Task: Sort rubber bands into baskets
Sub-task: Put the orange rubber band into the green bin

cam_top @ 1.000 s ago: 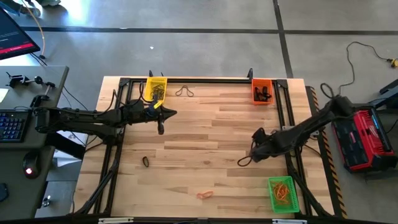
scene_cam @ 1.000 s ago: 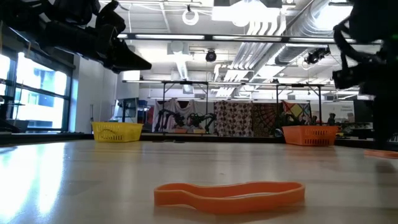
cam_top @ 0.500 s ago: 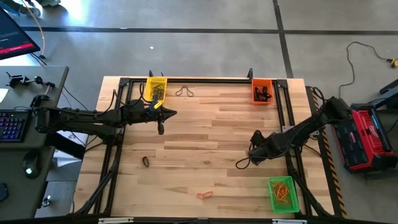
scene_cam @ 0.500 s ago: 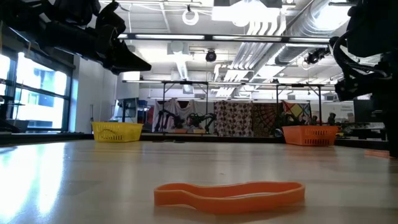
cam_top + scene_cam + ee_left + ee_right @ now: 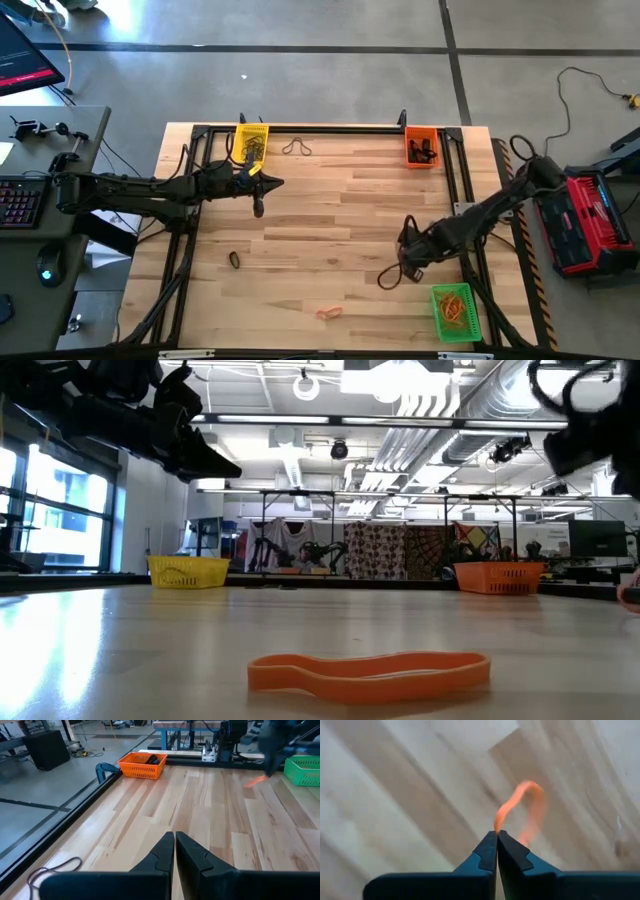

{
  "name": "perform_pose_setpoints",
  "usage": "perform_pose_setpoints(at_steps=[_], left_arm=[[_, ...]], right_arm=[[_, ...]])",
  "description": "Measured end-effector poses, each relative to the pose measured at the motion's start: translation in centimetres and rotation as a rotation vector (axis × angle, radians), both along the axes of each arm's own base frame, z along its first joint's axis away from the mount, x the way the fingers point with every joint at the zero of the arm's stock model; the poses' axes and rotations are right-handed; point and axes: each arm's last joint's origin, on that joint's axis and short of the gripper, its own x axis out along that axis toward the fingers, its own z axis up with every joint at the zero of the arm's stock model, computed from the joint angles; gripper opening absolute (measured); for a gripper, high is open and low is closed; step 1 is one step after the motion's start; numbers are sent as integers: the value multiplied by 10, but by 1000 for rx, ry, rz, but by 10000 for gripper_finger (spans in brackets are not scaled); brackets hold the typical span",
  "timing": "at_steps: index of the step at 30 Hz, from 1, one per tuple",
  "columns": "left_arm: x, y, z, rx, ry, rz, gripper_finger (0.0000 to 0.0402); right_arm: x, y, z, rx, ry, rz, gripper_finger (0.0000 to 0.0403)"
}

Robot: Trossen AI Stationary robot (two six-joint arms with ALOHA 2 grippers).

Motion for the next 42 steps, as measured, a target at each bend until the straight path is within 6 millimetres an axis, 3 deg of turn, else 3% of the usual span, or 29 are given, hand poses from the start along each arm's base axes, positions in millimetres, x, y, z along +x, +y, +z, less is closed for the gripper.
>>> perform_pose_setpoints(at_steps=[8,16,21,26,32,42], left_arm=[[0,0,0,0,0,0,7],[0,0,0,0,0,0,7],[0,0,0,1,0,0,7],[0,0,0,1,0,0,7],[0,0,0,1,0,0,7],[0,0,0,1,0,0,7]], right_arm=[[-7,42,47,93,-16,-2,0],[-43,84,76,125,-17,-143,0],[-73,105,68,163,-15,-251,0],[-94,109,54,129,15,-317,0],[-99,104,37,89,21,-283,0],[-98,101,20,90,10,-61,0]])
